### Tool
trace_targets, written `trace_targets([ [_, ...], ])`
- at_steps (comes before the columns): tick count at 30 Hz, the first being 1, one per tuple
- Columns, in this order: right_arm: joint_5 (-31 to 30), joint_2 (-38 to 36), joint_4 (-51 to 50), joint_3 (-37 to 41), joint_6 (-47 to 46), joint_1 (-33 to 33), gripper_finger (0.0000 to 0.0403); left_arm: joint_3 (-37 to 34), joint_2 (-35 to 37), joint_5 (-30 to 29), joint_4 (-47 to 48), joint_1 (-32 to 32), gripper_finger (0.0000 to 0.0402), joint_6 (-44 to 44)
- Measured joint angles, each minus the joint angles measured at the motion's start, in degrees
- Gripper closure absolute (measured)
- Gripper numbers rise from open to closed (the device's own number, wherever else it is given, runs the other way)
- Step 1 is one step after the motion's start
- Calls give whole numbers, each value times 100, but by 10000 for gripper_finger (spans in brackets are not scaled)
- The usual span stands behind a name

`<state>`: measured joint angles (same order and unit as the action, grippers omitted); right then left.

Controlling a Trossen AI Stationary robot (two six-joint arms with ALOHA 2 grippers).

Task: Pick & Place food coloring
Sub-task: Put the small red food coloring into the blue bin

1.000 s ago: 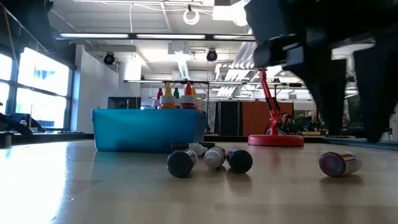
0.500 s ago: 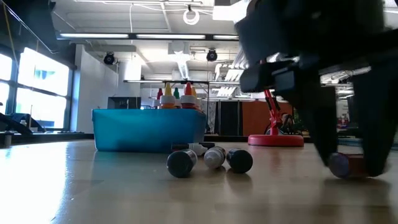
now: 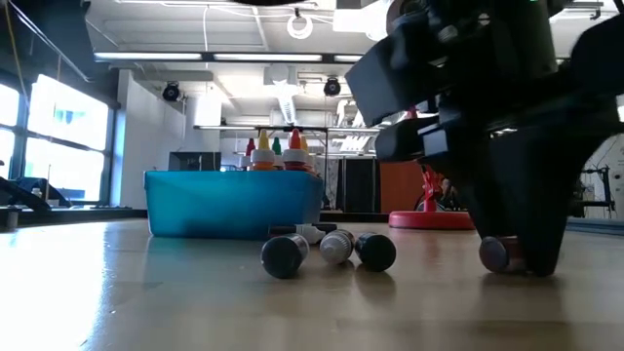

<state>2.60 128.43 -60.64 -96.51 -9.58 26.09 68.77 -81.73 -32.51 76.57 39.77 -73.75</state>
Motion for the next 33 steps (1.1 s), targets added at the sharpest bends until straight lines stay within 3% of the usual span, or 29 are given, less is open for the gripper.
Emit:
trace_targets([
  [5,35,-126,39,-50,-247,-179,338,0,0,-101,4,0,227,-2],
  [9,-654,-394,437,-422,-190,-415,332,4,0,-104,38,0,227,24],
  [15,-1717,-436,2614,-891,1016,-962,314,7,0,-325,61,0,227,-5],
  [18,-1703,-438,3725,-911,1399,-1368,332,7,2,-383,34,0,227,-9],
  [23,-1646,-433,3987,-905,1401,-1912,338,7,2,-371,23,0,227,-7],
  [33,-1311,-313,4443,-462,1602,-2274,282,7,2,-584,128,0,227,-7],
])
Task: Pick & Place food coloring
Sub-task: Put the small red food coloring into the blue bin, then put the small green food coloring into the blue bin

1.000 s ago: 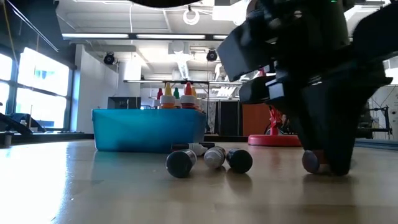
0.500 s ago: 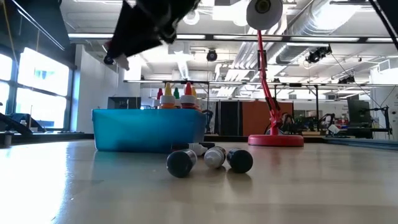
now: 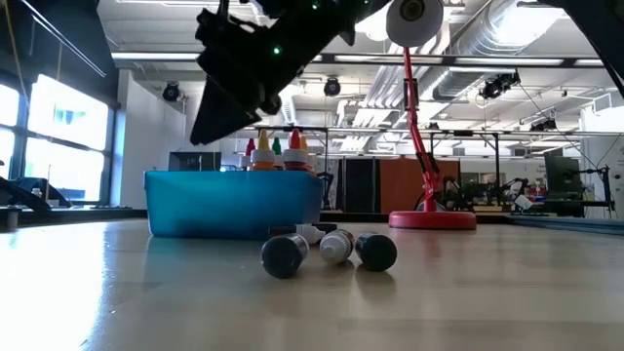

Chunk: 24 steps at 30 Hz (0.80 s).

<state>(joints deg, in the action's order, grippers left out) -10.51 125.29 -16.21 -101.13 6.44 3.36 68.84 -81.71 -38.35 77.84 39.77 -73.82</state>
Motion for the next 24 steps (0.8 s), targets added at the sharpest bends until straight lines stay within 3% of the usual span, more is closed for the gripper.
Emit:
trace_targets([
  [6,-473,-91,13,-7,313,78,259,0,-27,3,-137,0,227,-164],
  [12,-816,-931,-321,-204,639,526,265,-106,-109,238,-687,0,227,-126],
  [16,-855,-1630,-1136,-194,314,861,280,-449,-109,152,-2122,0,227,738],
  [21,-733,-2373,-2640,-129,-860,1240,298,-1006,-220,147,-4499,-24,227,2261],
  [24,-779,-2580,-3181,280,-1498,1518,309,-1323,-429,155,-5794,-52,227,2567],
])
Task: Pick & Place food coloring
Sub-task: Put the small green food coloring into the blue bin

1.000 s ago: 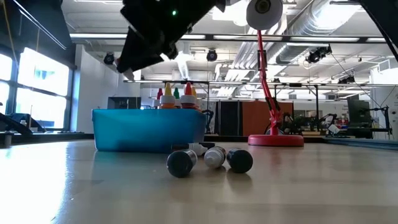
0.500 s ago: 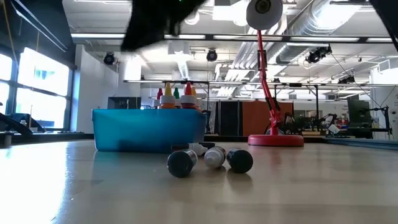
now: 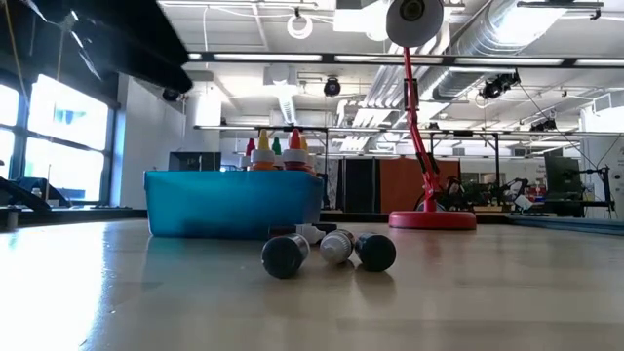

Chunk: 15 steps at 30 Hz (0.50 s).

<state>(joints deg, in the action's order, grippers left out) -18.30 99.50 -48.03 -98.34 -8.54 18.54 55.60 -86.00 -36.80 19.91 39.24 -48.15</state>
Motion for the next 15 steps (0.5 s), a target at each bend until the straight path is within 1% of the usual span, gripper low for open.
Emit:
trace_targets([
  [3,-377,-145,124,648,-611,306,316,-166,-285,8,-1015,2,227,-259],
  [6,-806,-285,576,1402,-1255,554,318,-167,-694,57,-1690,-7,227,-754],
  [7,-830,-326,751,1675,-1423,636,318,-121,-858,99,-1846,-30,227,-922],
  [9,-700,-357,1137,2216,-1563,747,318,-13,-1180,358,-2060,-114,227,-1287],
  [13,-367,-397,1907,3110,-1843,987,320,350,-1772,741,-1991,-362,227,-1999],
  [15,-318,-397,2272,3453,-2001,1063,320,540,-1996,934,-1941,-490,227,-2191],
])
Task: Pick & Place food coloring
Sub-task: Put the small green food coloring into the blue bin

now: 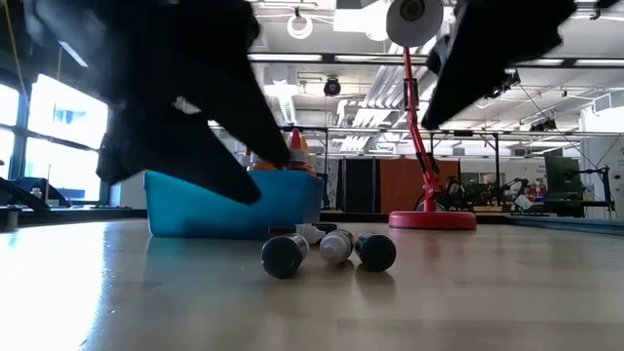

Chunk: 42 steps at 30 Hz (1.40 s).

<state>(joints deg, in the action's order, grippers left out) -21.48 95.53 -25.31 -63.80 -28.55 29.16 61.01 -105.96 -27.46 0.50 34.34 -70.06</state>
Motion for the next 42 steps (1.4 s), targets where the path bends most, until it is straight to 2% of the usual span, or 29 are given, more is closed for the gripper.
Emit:
trace_targets([
  [2,-107,-2,221,232,-43,49,320,243,-224,227,-26,-132,227,-91],
  [5,-43,-6,379,366,23,35,320,627,-397,339,415,-272,227,-203],
  [13,-55,-7,458,261,264,-28,320,1777,-890,321,2614,-320,227,-946],
  [19,33,-7,457,259,307,-24,320,2170,-1127,415,2675,-318,227,-963],
  [42,281,-7,543,257,351,-13,320,2160,-1418,623,2754,-316,227,-1008],
])
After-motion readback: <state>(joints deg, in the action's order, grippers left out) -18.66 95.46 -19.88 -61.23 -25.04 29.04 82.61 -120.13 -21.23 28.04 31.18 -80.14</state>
